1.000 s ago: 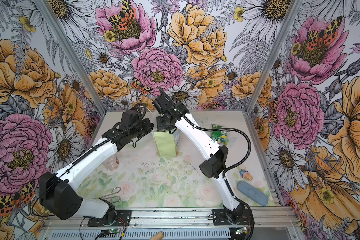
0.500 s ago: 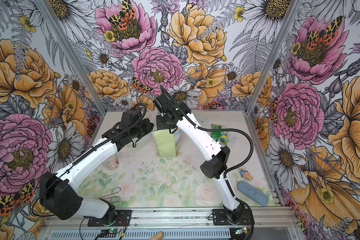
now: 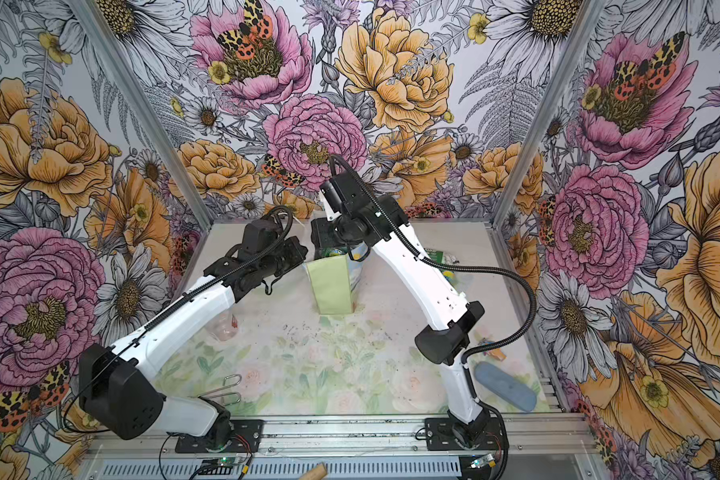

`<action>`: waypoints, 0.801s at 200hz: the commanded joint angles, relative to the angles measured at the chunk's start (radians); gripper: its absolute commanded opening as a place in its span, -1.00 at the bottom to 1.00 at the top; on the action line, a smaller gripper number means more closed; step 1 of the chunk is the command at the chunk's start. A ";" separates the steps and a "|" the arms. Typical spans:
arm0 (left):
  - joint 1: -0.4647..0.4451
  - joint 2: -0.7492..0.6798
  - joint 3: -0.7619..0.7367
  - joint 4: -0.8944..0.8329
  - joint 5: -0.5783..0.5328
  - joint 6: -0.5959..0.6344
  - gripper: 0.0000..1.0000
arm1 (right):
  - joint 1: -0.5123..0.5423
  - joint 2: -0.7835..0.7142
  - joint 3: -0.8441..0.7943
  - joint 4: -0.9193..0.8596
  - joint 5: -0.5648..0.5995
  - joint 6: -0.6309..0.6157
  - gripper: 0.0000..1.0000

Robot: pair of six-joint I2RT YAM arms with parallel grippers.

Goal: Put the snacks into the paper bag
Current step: 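Open the right gripper to release the green bag inside the paper bag, then withdraw the right gripper and grasp the last green FOX'S candy bag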

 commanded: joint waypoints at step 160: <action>0.001 -0.034 -0.007 -0.003 0.007 0.001 -1.00 | -0.445 -0.446 -0.536 0.167 0.158 0.005 0.88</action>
